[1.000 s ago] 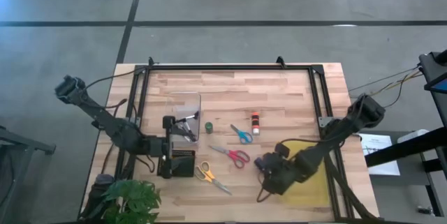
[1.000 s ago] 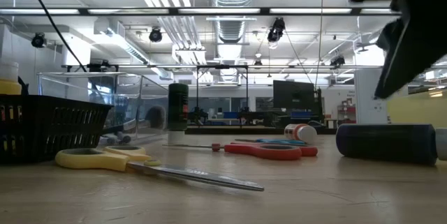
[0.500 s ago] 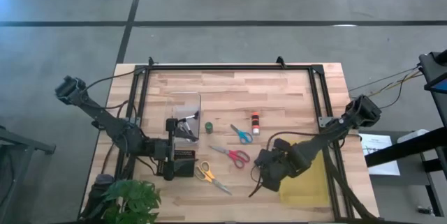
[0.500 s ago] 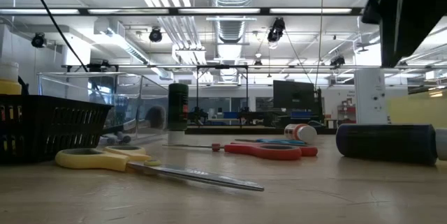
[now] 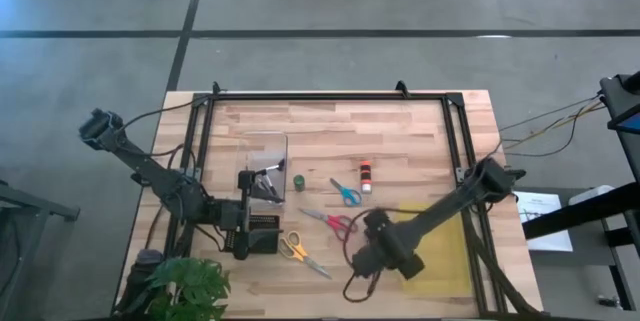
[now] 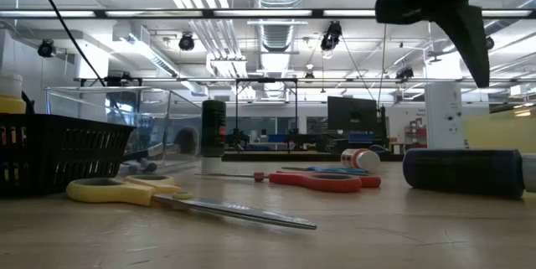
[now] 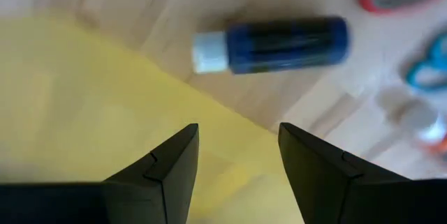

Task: Pick & Place Paint Supplies
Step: Put the blue paint bottle into the black basket

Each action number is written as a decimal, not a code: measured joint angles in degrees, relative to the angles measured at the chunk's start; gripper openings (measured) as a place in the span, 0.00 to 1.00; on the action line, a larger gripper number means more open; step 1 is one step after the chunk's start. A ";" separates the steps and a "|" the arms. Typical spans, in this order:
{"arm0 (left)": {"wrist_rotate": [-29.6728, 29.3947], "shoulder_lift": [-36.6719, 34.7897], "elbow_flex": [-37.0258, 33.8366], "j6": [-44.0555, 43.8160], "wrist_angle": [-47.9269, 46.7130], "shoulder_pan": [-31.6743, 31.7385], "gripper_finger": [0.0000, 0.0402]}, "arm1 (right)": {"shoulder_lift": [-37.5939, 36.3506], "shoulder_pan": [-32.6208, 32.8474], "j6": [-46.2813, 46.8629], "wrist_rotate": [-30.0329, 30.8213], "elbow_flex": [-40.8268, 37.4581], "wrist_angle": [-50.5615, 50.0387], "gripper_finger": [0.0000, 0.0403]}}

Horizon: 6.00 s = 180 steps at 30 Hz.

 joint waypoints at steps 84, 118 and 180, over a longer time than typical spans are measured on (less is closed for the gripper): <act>-3.41 11.38 5.31 5.23 -6.28 2.51 0.80 | -11.85 -3.67 -13.57 23.32 1.03 29.57 0.36; -2.85 30.91 24.83 12.86 -8.04 5.41 0.37 | -16.63 -4.49 -14.52 23.12 0.57 35.69 0.36; -10.67 6.75 6.77 -40.61 -42.85 3.66 0.30 | -20.06 4.61 13.86 25.75 -1.08 28.60 0.86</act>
